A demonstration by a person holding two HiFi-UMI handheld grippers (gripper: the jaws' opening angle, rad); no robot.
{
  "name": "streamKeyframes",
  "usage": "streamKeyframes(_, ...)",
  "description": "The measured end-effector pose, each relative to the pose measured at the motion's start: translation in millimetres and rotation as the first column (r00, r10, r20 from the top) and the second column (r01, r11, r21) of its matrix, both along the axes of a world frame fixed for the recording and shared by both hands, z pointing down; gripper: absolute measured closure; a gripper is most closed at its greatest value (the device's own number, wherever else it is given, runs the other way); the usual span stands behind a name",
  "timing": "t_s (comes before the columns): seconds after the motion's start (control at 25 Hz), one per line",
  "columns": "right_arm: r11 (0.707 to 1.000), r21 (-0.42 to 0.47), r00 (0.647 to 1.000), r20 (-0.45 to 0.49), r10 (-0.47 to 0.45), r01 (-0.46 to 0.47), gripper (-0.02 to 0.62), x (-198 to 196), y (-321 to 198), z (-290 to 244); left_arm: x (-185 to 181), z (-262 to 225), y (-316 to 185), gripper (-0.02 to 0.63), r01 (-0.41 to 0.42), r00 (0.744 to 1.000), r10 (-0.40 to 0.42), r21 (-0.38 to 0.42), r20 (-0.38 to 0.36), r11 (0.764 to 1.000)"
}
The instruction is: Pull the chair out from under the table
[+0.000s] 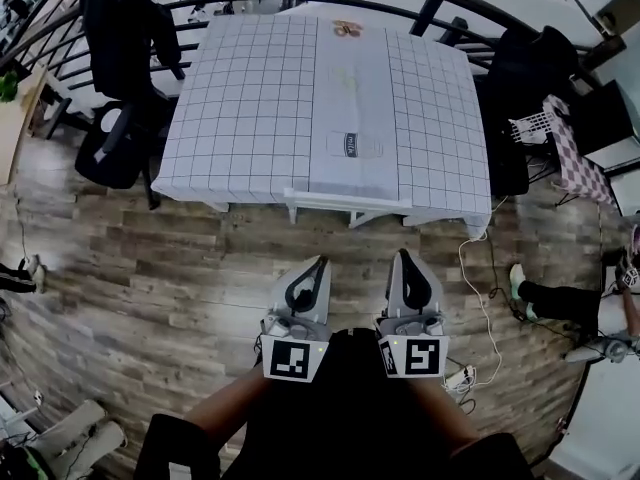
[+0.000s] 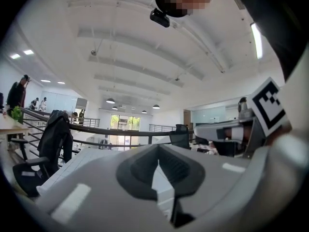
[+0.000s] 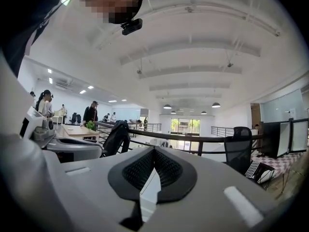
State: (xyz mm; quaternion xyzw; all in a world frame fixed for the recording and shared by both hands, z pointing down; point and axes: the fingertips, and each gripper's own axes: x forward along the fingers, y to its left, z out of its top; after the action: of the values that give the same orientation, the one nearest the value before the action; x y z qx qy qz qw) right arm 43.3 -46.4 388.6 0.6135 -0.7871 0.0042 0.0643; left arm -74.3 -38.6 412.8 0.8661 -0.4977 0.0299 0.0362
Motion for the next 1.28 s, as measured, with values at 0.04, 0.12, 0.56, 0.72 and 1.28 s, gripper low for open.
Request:
streamKeyframes(0.04, 1.000, 0.007, 1.000, -0.003, -0.001, 0.001, 0.598, 0, -2, 5, -1, 4, -3, 0.597, 0.007, 1.000, -0.007, 0.005, -0.010, 1.000)
streamKeyframes(0.12, 1.000, 0.013, 1.000, -0.009, -0.005, 0.005, 0.598, 0, -10, 8, -3, 8, -12, 0.597, 0.019, 1.000, -0.019, 0.004, -0.024, 1.000)
streamKeyframes(0.56, 0.997, -0.006, 0.996, 0.043, -0.081, 0.081, 0.598, 39, -7, 14, 23, 0, -8, 0.596, 0.115, 0.993, -0.115, 0.006, 0.017, 0.993)
streamKeyframes(0.72, 0.992, -0.043, 0.992, 0.048, -0.114, 0.116, 0.598, 46, -55, -8, 32, -20, -52, 0.596, 0.121, 0.992, -0.120, -0.037, 0.028, 0.992)
streamKeyframes(1.28, 0.963, -0.123, 0.970, 0.048, -0.238, 0.242, 0.598, 59, -104, 22, 61, 22, -104, 0.595, 0.060, 0.985, -0.044, -0.091, 0.165, 0.994)
